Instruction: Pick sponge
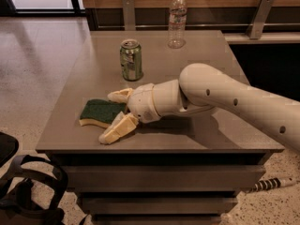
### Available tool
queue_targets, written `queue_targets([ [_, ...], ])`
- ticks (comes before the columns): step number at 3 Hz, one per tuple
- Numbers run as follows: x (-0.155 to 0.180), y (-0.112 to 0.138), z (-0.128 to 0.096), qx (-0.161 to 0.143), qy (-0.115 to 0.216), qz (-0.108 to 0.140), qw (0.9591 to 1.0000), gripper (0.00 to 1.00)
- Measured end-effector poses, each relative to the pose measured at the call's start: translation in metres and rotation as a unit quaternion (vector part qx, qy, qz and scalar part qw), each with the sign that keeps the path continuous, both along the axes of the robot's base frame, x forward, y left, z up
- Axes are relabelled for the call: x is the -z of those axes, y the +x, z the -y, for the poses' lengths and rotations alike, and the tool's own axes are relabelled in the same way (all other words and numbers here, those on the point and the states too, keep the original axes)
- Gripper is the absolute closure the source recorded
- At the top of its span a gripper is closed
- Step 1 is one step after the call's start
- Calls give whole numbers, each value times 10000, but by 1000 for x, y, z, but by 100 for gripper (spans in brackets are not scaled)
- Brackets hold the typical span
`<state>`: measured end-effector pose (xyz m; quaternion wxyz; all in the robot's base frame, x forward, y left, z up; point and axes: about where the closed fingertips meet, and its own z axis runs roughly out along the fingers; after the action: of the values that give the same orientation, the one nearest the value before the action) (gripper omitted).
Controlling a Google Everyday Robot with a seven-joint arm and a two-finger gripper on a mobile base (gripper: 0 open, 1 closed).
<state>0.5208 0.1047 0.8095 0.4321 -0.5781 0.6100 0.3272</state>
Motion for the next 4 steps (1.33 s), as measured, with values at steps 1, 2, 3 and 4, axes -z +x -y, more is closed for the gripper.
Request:
queue_targets([
  [1,-2,0,0,-1,0,0,10000,69],
  [2,-2,0,0,-2,0,0,10000,93],
  [3,-3,0,0,-3,0,0,10000,100],
  [4,-3,0,0,-3,0,0,10000,100],
])
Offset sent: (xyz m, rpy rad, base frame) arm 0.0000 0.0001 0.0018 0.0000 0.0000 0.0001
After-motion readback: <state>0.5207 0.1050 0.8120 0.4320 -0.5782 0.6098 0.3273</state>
